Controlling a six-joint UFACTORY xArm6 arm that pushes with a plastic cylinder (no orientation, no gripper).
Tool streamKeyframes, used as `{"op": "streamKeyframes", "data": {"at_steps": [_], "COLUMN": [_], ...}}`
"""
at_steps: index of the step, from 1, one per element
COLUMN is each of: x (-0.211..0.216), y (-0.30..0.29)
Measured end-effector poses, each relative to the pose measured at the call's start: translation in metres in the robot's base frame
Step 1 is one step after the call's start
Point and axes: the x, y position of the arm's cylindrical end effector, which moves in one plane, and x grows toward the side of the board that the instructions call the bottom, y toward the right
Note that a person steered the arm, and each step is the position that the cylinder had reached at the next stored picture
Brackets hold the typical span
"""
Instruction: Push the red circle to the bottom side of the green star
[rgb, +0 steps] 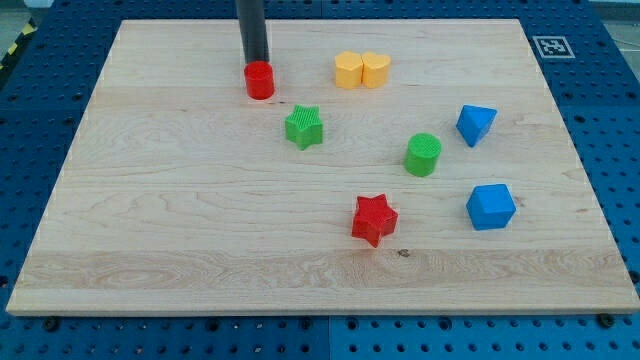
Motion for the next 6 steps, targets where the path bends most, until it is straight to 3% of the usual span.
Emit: {"op": "streamKeyframes", "data": {"at_steps": [1,2,3,4,6], "x": [0.063,0.081,0.038,0.039,0.133], "y": [0.000,0.000,-0.001,-0.001,0.013]}}
